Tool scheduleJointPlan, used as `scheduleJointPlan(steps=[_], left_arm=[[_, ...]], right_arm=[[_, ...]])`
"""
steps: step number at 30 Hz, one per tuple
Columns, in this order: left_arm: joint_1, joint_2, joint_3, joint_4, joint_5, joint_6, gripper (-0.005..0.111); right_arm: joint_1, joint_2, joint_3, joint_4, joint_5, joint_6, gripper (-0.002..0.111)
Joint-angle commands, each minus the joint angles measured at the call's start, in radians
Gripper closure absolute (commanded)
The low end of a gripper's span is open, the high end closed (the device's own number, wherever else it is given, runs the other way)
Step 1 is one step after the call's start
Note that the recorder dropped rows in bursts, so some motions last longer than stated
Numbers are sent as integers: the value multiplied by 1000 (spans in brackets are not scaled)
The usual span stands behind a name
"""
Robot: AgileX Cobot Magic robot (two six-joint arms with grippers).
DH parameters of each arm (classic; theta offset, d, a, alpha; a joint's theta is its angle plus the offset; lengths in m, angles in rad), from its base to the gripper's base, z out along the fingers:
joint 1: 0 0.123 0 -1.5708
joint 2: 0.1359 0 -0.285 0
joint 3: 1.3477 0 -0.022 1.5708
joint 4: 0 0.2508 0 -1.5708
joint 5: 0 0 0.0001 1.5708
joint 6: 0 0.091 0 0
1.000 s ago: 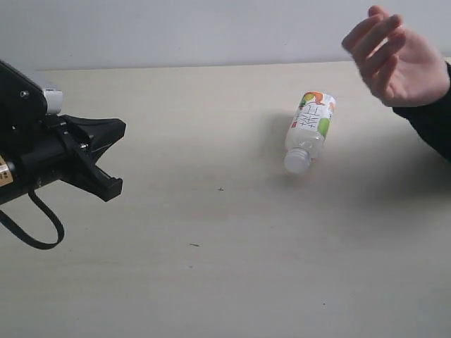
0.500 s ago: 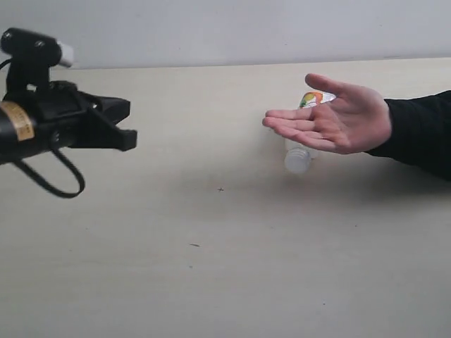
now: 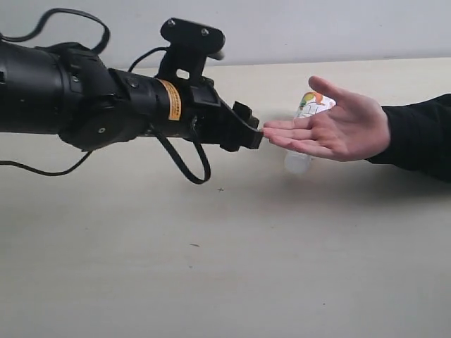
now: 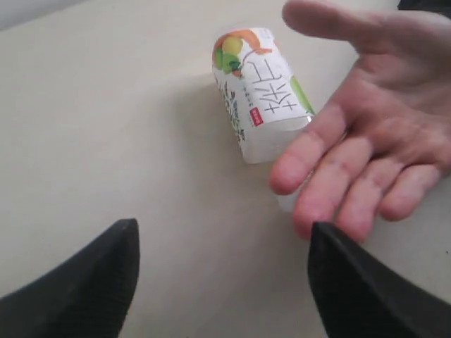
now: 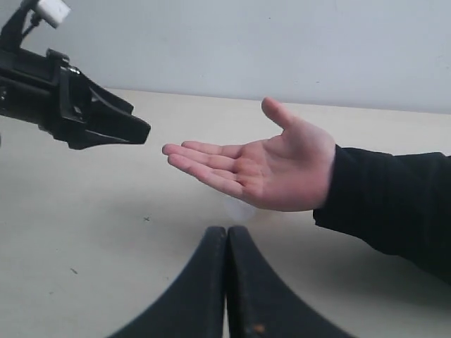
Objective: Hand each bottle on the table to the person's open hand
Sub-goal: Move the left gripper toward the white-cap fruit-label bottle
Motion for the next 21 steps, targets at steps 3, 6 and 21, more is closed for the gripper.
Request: scheduleJointPlan(steps=[3,6,21], left_arm=[[-5,92,-20,2,-75,-21,40],[-5,98,-20,-4,-80,-57,40],[-88,290,-117,-51,-190,-128,34]], right_arm=[[1,-4,2,-5,-8,-2,108],[1,-4,2,-5,-8,-2,108],[1,-4,2,-5,-8,-4,108]])
